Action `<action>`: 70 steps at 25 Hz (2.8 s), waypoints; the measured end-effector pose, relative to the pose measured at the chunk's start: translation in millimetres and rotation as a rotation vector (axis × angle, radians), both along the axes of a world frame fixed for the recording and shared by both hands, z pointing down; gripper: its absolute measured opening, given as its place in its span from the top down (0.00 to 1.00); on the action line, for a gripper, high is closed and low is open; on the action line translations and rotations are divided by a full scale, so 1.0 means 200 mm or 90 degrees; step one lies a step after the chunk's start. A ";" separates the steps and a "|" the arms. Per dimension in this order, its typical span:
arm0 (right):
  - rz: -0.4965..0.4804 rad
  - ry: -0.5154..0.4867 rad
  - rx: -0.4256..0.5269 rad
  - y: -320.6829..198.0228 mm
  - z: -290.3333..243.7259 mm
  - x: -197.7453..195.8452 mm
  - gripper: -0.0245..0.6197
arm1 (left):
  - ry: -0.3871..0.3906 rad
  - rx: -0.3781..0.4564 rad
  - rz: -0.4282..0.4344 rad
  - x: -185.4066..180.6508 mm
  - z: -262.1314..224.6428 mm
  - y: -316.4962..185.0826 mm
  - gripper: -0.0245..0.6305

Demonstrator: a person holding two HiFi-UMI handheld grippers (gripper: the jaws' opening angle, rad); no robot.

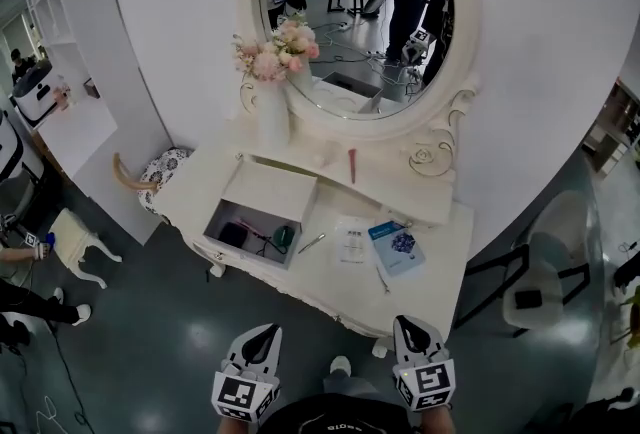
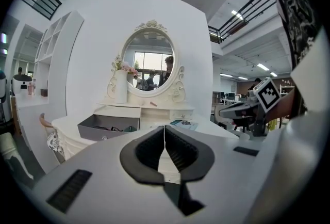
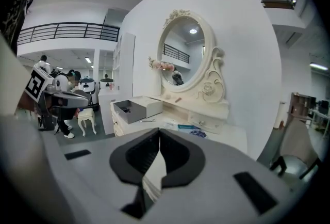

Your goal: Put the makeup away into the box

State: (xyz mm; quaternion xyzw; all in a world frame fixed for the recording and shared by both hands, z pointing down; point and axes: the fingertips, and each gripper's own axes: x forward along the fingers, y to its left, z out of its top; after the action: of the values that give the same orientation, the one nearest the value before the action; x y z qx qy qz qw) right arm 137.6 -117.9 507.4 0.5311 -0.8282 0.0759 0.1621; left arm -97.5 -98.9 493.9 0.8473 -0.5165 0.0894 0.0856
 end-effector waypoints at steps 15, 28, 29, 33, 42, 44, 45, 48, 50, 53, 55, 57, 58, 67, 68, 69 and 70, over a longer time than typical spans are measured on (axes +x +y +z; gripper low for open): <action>-0.025 -0.090 -0.007 -0.35 -0.01 0.16 0.95 | -0.003 -0.009 -0.062 0.15 0.03 -0.21 0.93; -0.075 -0.053 -0.067 -0.41 0.11 0.11 0.91 | 0.010 -0.005 -0.098 0.13 0.02 -0.26 0.93; -0.082 -0.053 -0.076 -0.41 0.13 0.09 0.85 | 0.009 -0.004 -0.099 0.12 0.01 -0.27 0.93; -0.089 -0.043 -0.095 -0.42 0.17 0.06 0.79 | 0.003 -0.012 -0.099 0.09 0.03 -0.29 0.93; -0.092 0.006 -0.147 -0.48 0.28 -0.01 0.79 | 0.011 -0.012 -0.083 0.00 0.03 -0.46 0.93; -0.088 0.018 -0.161 -0.49 0.31 -0.02 0.79 | 0.006 -0.014 -0.076 -0.01 0.03 -0.49 0.93; -0.083 0.024 -0.167 -0.50 0.33 -0.02 0.79 | 0.002 -0.015 -0.073 -0.02 0.03 -0.51 0.93; -0.071 0.041 -0.194 -0.52 0.38 -0.02 0.79 | -0.002 -0.017 -0.069 -0.05 0.04 -0.55 0.93; -0.066 0.051 -0.208 -0.53 0.41 -0.01 0.79 | -0.001 -0.015 -0.067 -0.06 0.04 -0.58 0.93; -0.065 0.068 -0.223 -0.55 0.44 -0.02 0.79 | 0.000 -0.014 -0.065 -0.09 0.04 -0.61 0.93; -0.071 0.079 -0.236 -0.56 0.48 -0.03 0.79 | 0.003 -0.017 -0.070 -0.11 0.05 -0.62 0.93; -0.074 0.090 -0.246 -0.57 0.50 -0.04 0.79 | 0.004 -0.021 -0.075 -0.13 0.04 -0.65 0.93; -0.074 0.095 -0.251 -0.57 0.50 -0.04 0.79 | 0.004 -0.023 -0.076 -0.13 0.04 -0.65 0.93; -0.070 0.120 -0.297 -0.58 0.58 -0.03 0.79 | -0.001 -0.021 -0.074 -0.16 0.03 -0.73 0.93; -0.068 0.120 -0.300 -0.58 0.59 -0.03 0.79 | -0.001 -0.022 -0.075 -0.16 0.03 -0.74 0.93; -0.067 0.121 -0.302 -0.58 0.59 -0.02 0.79 | -0.001 -0.024 -0.074 -0.16 0.03 -0.74 0.93; -0.065 0.122 -0.304 -0.58 0.59 -0.02 0.80 | -0.001 -0.026 -0.072 -0.16 0.04 -0.74 0.93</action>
State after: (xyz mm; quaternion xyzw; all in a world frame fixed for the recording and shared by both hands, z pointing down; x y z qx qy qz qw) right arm 134.3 -234.8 626.3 0.4402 -0.7934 0.2103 0.3639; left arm -129.7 -246.9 501.7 0.8146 -0.5619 0.0952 0.1074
